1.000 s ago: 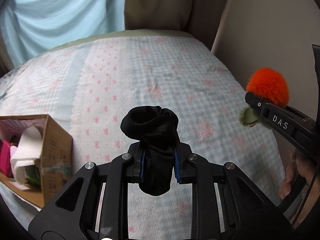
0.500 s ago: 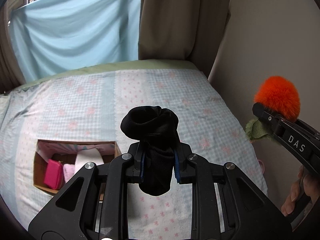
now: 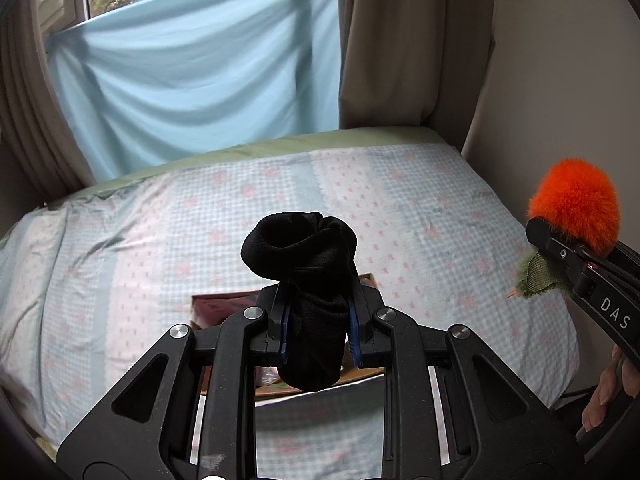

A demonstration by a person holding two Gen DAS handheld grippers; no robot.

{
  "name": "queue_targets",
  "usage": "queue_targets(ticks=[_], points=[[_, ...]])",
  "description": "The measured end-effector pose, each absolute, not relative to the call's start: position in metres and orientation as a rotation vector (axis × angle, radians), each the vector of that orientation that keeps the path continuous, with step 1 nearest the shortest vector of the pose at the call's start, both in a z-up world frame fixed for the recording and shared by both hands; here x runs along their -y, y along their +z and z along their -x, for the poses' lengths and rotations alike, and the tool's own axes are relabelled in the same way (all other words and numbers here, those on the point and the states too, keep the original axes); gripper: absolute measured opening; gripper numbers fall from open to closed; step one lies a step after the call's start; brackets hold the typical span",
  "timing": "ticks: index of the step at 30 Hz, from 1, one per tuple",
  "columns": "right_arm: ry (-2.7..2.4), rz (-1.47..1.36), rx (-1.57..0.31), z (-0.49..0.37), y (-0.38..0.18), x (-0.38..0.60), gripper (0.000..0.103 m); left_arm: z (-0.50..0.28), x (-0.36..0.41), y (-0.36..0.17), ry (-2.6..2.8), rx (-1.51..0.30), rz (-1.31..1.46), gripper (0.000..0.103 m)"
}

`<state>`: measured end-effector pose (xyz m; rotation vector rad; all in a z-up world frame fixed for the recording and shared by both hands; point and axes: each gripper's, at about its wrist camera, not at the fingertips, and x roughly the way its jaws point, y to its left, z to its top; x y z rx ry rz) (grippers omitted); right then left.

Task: Organize soft objects
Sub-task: 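Lift and carry the black scrunchie and orange pompom over the box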

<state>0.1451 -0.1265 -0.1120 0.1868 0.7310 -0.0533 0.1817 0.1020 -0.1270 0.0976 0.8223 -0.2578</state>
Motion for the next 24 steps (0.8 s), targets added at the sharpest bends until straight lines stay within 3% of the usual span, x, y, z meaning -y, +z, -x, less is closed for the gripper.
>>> queue_targets(ticks=[10,24], points=[[0.01,-0.202,-0.787,-0.171,-0.138,0.043,0.032,-0.2,-0.19,-0.145,-0.261,-0.894,-0.119,0.019],[0.103,-0.223,-1.069,-0.224,-0.223,-0.007,0.032,-0.259,-0.211,-0.261,-0.337,-1.15,-0.128,0.019]])
